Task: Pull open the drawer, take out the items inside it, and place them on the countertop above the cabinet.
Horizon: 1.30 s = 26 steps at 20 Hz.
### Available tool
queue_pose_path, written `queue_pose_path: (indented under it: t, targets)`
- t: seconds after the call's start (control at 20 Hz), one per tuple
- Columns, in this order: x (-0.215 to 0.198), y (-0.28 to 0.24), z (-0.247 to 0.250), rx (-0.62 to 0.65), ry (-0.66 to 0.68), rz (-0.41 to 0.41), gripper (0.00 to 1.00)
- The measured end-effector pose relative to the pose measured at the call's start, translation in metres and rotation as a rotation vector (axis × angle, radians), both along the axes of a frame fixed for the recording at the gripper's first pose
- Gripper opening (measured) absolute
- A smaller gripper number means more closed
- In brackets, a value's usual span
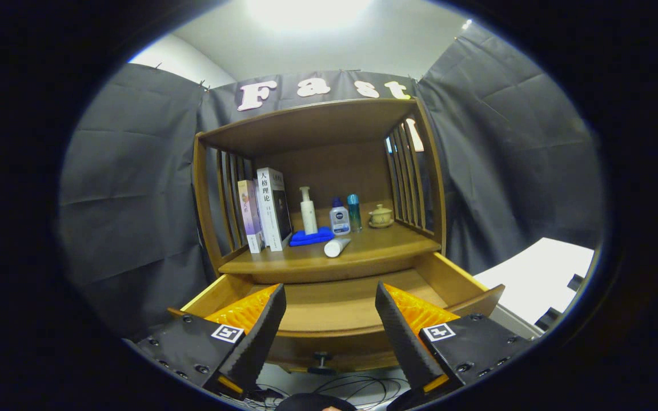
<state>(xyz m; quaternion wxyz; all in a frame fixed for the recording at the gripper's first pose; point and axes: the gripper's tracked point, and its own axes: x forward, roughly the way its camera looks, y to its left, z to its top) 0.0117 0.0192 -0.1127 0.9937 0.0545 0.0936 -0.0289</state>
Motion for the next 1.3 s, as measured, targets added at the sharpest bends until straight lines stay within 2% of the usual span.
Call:
queue_pose_path:
  t: [0.15, 0.6, 1.3]
  targets:
    - [-0.008, 0.011, -0.025, -0.013, 0.022, 0.024, 0.98]
    - [0.003, 0.0, -0.089, -0.014, 0.113, -0.027, 0.98]
    - [0.017, 0.005, -0.098, -0.123, 0.089, -0.02, 0.98]
